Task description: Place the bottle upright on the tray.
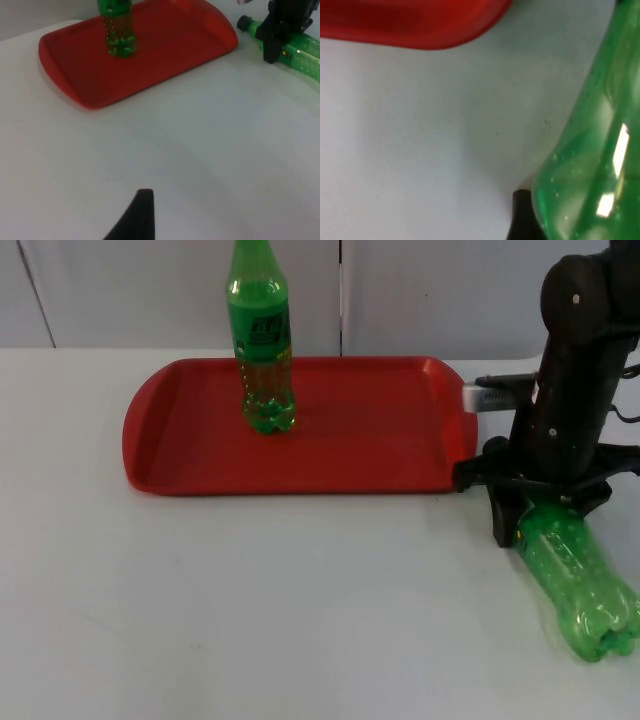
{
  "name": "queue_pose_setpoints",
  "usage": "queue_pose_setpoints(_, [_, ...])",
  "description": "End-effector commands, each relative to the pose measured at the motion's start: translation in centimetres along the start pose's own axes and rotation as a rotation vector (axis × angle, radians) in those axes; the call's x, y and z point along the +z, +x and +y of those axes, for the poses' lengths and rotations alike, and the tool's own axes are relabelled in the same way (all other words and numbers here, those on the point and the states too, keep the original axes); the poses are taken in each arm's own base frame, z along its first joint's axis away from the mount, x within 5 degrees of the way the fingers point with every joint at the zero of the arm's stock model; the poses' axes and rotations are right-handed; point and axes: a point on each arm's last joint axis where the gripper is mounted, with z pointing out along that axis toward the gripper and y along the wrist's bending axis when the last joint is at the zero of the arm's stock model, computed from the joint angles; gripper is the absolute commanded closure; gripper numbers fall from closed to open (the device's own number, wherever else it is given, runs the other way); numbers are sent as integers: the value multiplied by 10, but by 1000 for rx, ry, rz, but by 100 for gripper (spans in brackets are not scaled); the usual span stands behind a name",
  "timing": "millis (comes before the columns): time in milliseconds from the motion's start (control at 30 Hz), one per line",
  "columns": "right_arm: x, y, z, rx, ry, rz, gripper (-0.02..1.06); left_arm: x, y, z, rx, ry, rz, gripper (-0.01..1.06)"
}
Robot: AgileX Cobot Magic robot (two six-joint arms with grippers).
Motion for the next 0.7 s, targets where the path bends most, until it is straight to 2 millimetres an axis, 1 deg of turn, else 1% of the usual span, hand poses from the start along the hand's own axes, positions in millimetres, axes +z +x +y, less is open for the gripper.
queue_pose_setpoints(0, [-1, -1, -1, -13, 5, -7, 105, 1, 1, -1, -4, 11, -6, 0])
queue_pose_setpoints(100, [-6, -2, 0, -33, 3, -18, 105, 1, 1, -1, -4, 11, -6, 0])
queue_pose_setpoints(167, [-23, -5, 0, -57, -8, -79, 105, 1, 1, -1, -4, 11, -6, 0])
queue_pose_setpoints(200, [-23, -5, 0, -57, -8, -79, 105, 1, 1, -1, -4, 11, -6, 0])
queue_pose_setpoints(333, [-66, -11, 0, -101, -33, -241, 105, 1, 1, -1, -4, 11, -6, 0])
queue_pose_setpoints(367, [-66, -11, 0, -101, -33, -241, 105, 1, 1, -1, -4, 11, -6, 0])
queue_pose_setpoints(400, [-79, -12, 1, -111, -42, -289, 105, 1, 1, -1, -4, 11, -6, 0])
queue_pose_setpoints(500, [-127, -17, 2, -145, -76, -514, 105, 1, 1, -1, -4, 11, -6, 0])
queue_pose_setpoints(533, [-127, -17, 2, -145, -76, -514, 105, 1, 1, -1, -4, 11, -6, 0])
queue_pose_setpoints(567, [-143, -19, 2, -158, -88, -598, 105, 1, 1, -1, -4, 11, -6, 0])
queue_pose_setpoints(600, [-151, -19, 2, -164, -95, -640, 105, 1, 1, -1, -4, 11, -6, 0])
queue_pose_setpoints(633, [-172, -21, 3, -180, -107, -757, 105, 1, 1, -1, -4, 11, -6, 0])
queue_pose_setpoints(667, [-180, -21, 3, -182, -112, -800, 105, 1, 1, -1, -4, 11, -6, 0])
